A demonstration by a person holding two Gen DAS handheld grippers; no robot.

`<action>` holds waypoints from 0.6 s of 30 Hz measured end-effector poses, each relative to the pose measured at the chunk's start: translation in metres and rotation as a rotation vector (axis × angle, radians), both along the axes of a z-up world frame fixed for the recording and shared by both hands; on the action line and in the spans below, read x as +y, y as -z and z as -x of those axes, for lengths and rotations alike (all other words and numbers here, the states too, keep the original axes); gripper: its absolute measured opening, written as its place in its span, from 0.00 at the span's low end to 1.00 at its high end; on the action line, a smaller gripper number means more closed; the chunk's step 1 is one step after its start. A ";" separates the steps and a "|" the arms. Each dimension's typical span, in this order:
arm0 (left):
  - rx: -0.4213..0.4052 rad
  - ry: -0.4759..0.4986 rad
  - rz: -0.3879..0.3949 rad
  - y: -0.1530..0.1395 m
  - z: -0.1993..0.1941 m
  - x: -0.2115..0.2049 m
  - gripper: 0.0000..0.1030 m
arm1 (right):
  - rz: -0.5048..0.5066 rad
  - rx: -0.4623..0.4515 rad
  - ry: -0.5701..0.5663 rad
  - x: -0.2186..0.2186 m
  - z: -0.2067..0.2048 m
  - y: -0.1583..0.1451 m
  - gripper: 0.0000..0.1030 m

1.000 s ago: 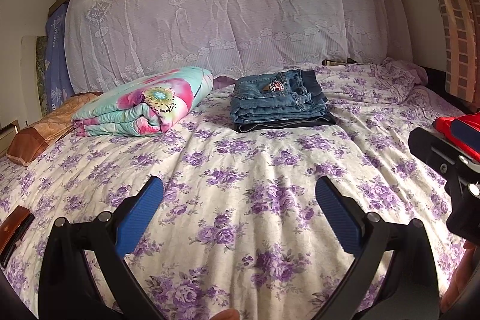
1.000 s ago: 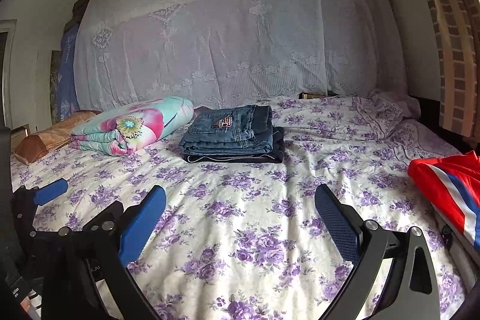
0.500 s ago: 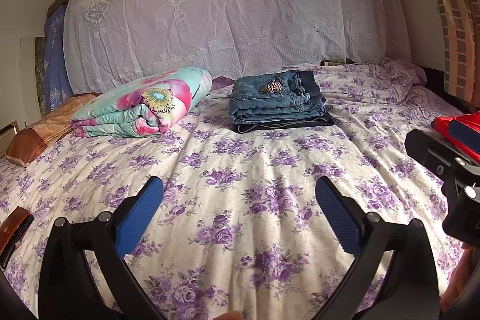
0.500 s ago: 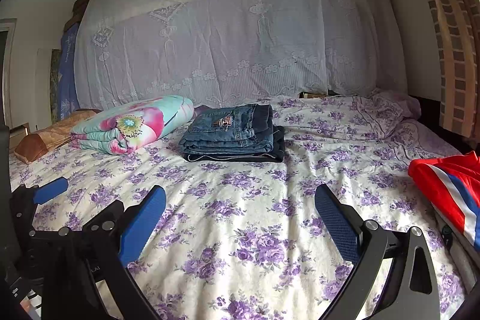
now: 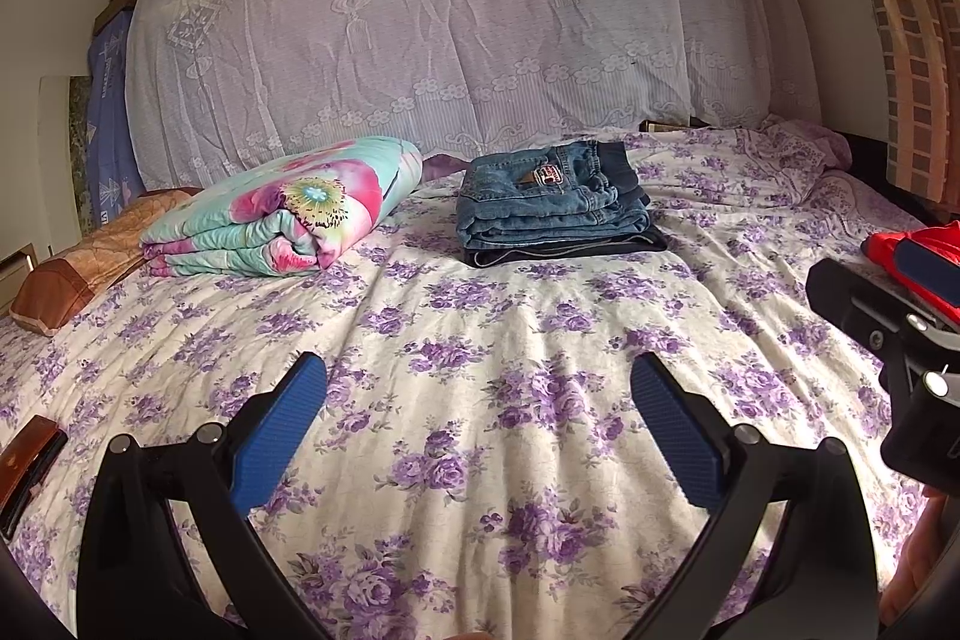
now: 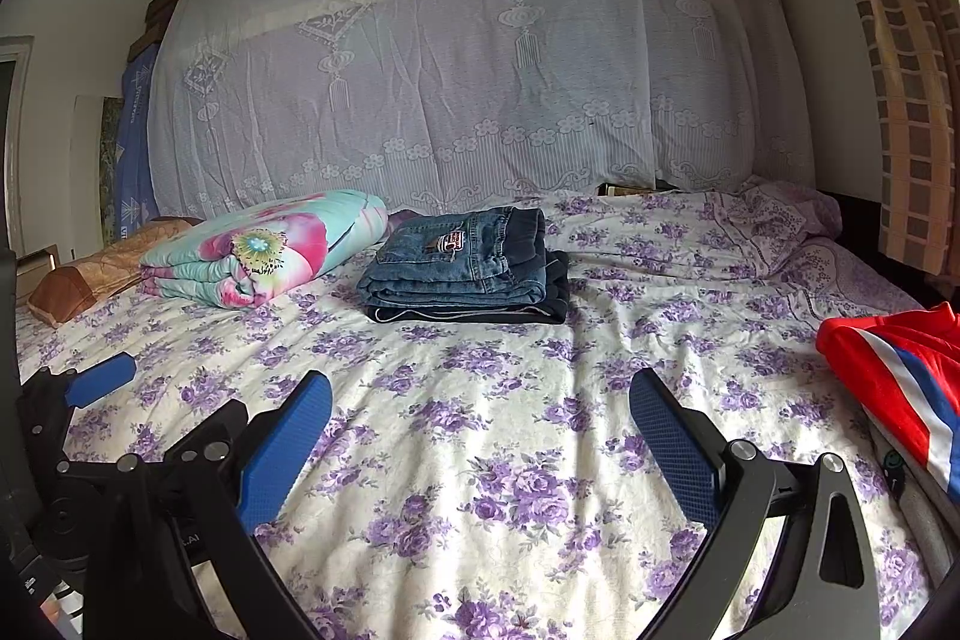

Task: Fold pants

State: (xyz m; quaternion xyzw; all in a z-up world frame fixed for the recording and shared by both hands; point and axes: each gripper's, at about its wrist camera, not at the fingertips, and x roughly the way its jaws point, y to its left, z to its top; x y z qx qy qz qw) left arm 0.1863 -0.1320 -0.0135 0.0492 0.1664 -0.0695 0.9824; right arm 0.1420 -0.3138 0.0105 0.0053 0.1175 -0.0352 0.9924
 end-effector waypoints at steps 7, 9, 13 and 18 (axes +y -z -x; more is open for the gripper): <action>-0.001 0.001 -0.001 0.000 0.000 -0.001 0.96 | -0.001 0.002 -0.001 -0.001 0.000 0.001 0.97; -0.001 0.001 -0.001 0.000 0.000 -0.001 0.96 | 0.000 0.002 -0.001 -0.001 0.000 0.001 0.97; -0.001 0.000 0.000 0.000 0.001 -0.001 0.96 | 0.000 0.002 -0.001 -0.001 0.000 0.001 0.97; -0.001 0.000 0.000 0.000 0.001 -0.002 0.96 | 0.000 0.002 -0.002 -0.001 0.000 0.000 0.97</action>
